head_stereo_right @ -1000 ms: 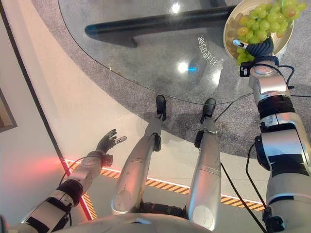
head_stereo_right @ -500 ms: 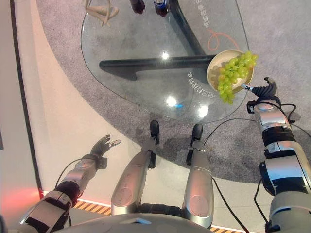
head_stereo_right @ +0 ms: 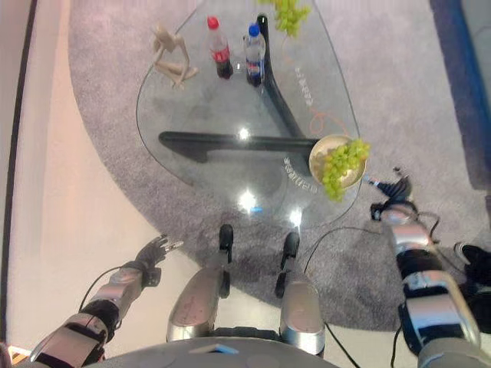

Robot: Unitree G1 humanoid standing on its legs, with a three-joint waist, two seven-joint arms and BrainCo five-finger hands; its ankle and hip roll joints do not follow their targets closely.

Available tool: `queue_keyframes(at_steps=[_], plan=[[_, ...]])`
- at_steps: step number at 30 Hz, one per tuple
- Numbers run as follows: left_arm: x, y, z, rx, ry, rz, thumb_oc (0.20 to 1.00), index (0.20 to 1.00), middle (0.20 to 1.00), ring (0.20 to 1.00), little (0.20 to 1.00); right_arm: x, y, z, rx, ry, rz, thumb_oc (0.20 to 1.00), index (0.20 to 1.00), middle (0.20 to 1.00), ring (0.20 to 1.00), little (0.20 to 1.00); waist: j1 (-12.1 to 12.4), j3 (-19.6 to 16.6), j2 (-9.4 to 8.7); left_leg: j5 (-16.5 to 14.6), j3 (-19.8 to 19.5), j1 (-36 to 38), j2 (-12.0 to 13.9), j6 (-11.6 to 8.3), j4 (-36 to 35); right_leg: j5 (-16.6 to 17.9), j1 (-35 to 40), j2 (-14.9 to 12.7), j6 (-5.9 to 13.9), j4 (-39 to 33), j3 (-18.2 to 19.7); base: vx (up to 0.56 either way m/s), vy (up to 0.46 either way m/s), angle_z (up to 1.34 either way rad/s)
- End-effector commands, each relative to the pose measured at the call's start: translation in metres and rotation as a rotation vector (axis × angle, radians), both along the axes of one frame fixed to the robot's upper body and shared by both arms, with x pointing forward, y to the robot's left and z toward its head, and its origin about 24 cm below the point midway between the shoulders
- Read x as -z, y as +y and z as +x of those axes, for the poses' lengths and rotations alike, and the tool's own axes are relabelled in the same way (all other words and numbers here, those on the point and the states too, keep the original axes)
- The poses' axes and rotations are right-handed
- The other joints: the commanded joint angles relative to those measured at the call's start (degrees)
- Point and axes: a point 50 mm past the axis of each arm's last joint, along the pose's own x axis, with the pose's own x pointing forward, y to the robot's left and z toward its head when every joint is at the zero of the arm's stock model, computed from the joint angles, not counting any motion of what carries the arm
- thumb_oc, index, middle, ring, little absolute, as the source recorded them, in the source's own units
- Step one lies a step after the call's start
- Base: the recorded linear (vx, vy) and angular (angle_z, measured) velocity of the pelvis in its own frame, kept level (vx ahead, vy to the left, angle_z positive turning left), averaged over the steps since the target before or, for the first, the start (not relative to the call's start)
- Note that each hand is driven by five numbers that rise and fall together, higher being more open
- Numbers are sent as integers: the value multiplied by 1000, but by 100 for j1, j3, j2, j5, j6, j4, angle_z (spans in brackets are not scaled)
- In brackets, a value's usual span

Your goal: Pick up fruits into the plate

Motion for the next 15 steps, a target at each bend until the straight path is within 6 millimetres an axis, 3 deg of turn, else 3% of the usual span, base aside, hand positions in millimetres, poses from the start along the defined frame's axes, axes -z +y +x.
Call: queue_keyframes(at_steps=[1, 2, 3, 4, 5, 10, 12, 15], plan=[[21, -2, -33, 18, 122, 25, 1000, 1000, 1000, 1000, 1000, 42, 18, -31, -79, 67, 198, 1000, 1000, 1000, 1000, 1000, -44, -653, -105, -986, 474, 252, -18, 62, 596, -152, -85, -187, 259, 441, 110, 274, 29, 9], [30, -7, -47, 16, 181, 10, 1000, 1000, 1000, 1000, 1000, 83, 40, -64, -61, 187, 365, 1000, 1000, 1000, 1000, 1000, -52, -885, -120, -1005, 498, 446, -9, 68, 535, -167, 110, -181, 251, 370, 104, 188, 21, 7], [31, -8, -49, 16, 187, 8, 1000, 1000, 1000, 1000, 1000, 87, 42, -67, -60, 200, 379, 1000, 1000, 1000, 1000, 1000, -53, -905, -121, -1006, 498, 472, -8, 67, 524, -169, 138, -179, 250, 357, 102, 227, 35, 7], [35, -10, -56, 14, 217, -1, 1000, 1000, 1000, 1000, 1000, 104, 51, -86, -51, 270, 432, 1000, 1000, 1000, 1000, 1000, -48, -1018, -120, -1016, 514, 571, -3, 68, 488, -179, 232, -177, 243, 321, 82, 228, 44, 6], [43, -16, -71, 19, 275, -11, 1000, 1000, 1000, 1000, 1000, 129, 61, -118, -5, 373, 509, 1000, 1000, 1000, 1000, 1000, -13, -1231, -100, -1041, 544, 752, 0, 79, 418, -201, 425, -164, 233, 252, 54, 231, 46, 4], [53, -23, -94, 14, 350, -39, 1000, 1000, 1000, 1000, 1000, 153, 77, -161, 35, 512, 623, 1000, 1000, 1000, 1000, 1000, -30, -1469, -27, -1080, 561, 1097, -19, 81, 247, -255, 755, -129, 196, 114, 38, 123, 72, 1], [57, -27, -107, -4, 389, -59, 1000, 1000, 1000, 1000, 1000, 162, 85, -187, 15, 622, 616, 1000, 1000, 1000, 1000, 1000, -90, -1592, 52, -1087, 605, 1285, -31, 86, 125, -272, 918, -118, 188, 21, 56, 64, 110, -2], [59, -28, -113, -12, 413, -69, 1000, 1000, 1000, 1000, 1000, 166, 85, -201, -28, 710, 587, 1000, 1000, 1000, 1000, 1000, -124, -1654, 111, -1102, 640, 1408, -33, 97, 65, -293, 1019, -123, 179, -13, 77, 28, 68, -8]])
